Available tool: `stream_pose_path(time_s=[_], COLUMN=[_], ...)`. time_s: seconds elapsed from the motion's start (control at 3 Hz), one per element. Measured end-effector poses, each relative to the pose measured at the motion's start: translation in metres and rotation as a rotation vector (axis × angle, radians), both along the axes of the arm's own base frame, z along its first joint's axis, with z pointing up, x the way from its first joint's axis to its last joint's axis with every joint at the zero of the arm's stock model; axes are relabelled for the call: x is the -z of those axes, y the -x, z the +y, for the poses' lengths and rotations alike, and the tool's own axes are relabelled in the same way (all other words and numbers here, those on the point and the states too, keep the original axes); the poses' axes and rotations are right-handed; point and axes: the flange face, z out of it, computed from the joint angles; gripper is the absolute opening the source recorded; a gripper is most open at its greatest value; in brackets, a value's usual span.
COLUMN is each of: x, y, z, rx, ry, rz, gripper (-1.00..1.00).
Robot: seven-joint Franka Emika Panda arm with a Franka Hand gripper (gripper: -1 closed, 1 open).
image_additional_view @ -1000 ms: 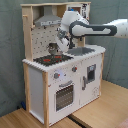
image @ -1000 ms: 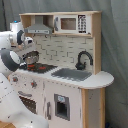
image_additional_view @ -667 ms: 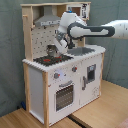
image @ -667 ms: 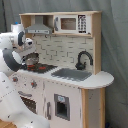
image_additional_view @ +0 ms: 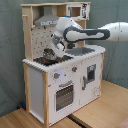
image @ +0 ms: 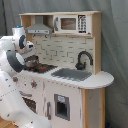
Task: Play with the kitchen
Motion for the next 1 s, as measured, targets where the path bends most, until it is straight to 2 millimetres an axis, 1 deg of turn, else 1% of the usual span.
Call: stream_pose_path(time_s=[0.33,0.67,1.0], x=[-0.005,0.005,0.004], y=[-0.007,-0.012,-0.012], z=[0.008,0.02,0.02], rx=[-0.019,-0.055,-0.055], ry=[-0.004,0.008,0.008], rz=[-0.015,-0.022,-0.023], gripper=[-1.0,-1.0,1.0])
